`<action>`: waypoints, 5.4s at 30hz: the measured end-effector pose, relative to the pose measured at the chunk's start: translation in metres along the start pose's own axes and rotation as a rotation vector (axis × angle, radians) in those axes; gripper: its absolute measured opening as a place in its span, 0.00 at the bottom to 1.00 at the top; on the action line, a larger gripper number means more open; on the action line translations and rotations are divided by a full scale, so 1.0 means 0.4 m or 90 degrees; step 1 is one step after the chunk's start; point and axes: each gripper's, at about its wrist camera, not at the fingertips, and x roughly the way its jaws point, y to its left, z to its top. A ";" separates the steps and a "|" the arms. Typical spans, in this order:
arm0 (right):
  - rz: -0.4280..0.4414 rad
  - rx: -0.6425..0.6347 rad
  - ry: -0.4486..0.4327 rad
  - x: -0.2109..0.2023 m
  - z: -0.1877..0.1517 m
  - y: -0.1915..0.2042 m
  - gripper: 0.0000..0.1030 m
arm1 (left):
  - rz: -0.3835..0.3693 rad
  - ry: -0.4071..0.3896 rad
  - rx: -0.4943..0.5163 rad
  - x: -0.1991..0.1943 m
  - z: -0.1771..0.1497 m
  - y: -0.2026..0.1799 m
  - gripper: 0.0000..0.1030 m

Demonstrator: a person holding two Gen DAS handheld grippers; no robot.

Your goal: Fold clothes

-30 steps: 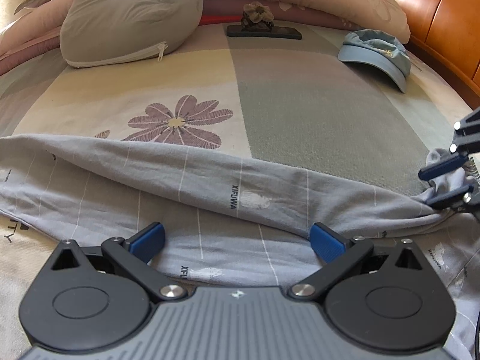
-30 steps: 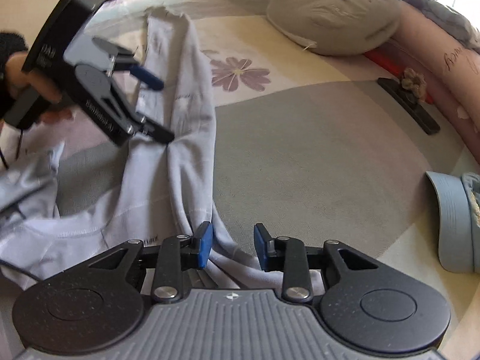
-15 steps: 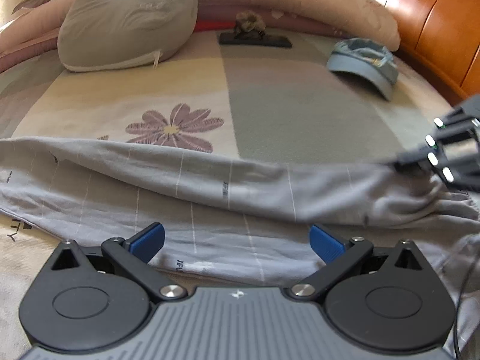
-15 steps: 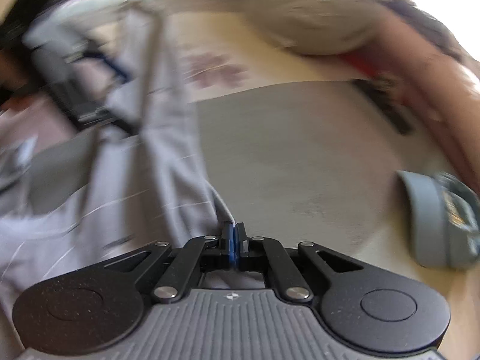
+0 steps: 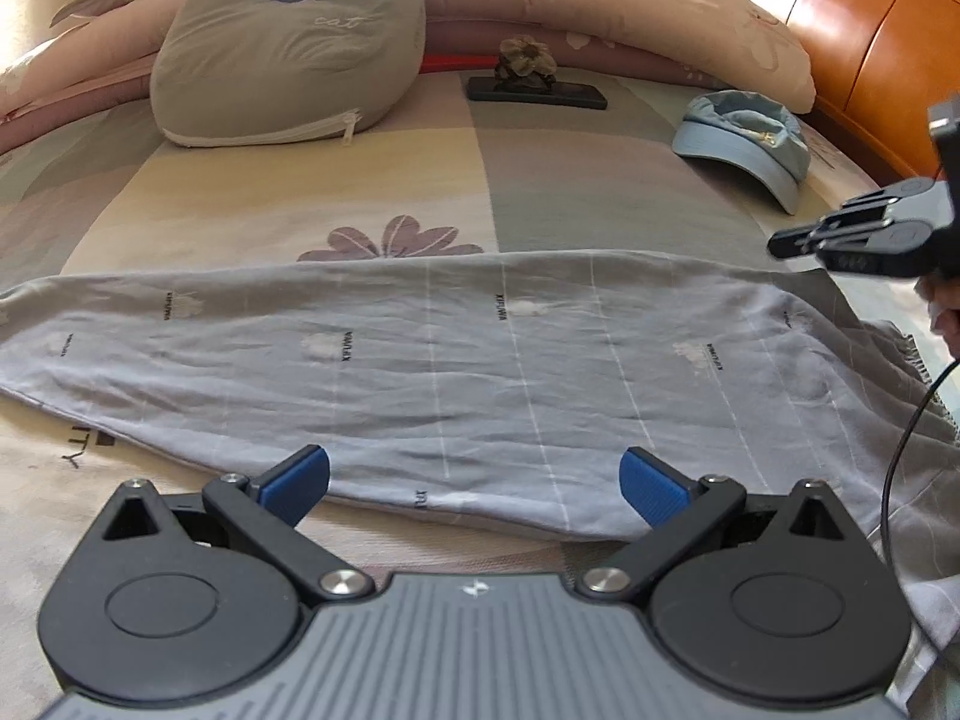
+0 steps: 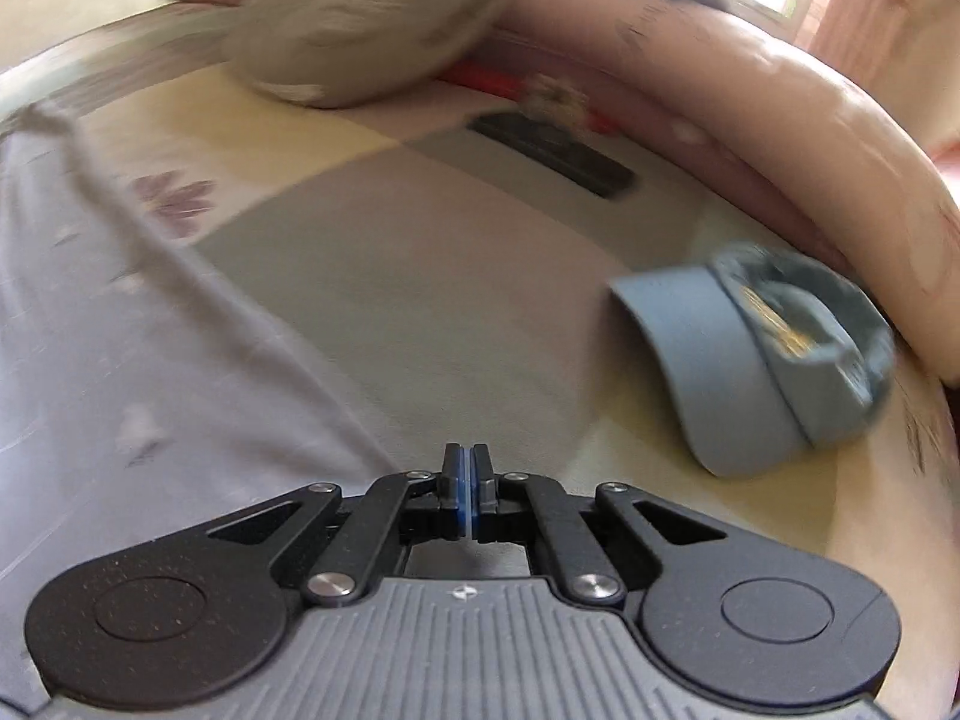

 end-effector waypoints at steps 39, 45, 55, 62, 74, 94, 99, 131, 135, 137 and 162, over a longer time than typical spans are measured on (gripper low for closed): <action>0.024 0.228 -0.052 -0.230 -0.166 -0.040 0.43 | -0.030 0.018 0.066 -0.038 0.013 0.030 0.99; 0.075 0.237 -0.018 -0.221 -0.176 0.125 0.46 | -0.050 -0.005 0.121 -0.013 0.044 0.067 0.99; -0.001 0.270 0.003 -0.348 -0.135 0.241 0.48 | -0.059 -0.007 0.159 0.062 0.071 0.240 0.99; -0.024 0.269 -0.011 -0.368 -0.027 0.291 0.53 | -0.098 0.017 0.124 0.081 0.030 0.387 0.99; 0.109 0.160 -0.005 -0.165 0.263 0.490 0.53 | -0.025 -0.053 -0.001 0.069 0.063 0.706 0.99; 0.435 -0.191 0.008 0.344 0.788 0.926 0.53 | -0.023 -0.082 0.056 -0.118 -0.035 0.834 0.99; 0.451 -0.203 -0.005 0.430 0.844 1.015 0.44 | -0.006 -0.058 0.051 -0.127 -0.086 0.837 0.99; 0.470 -0.297 -0.086 0.399 0.828 1.147 0.15 | -0.047 -0.080 0.038 -0.139 -0.124 0.763 0.99; 0.475 -0.312 -0.022 0.431 0.787 1.202 0.24 | -0.049 -0.076 0.045 -0.137 -0.121 0.754 0.99; 0.518 -0.288 -0.011 0.435 0.783 1.199 0.55 | -0.056 -0.077 0.052 -0.141 -0.121 0.747 0.99; 0.182 -0.039 -0.017 0.307 0.487 0.608 0.52 | -0.169 -0.110 0.118 -0.134 -0.003 0.634 0.99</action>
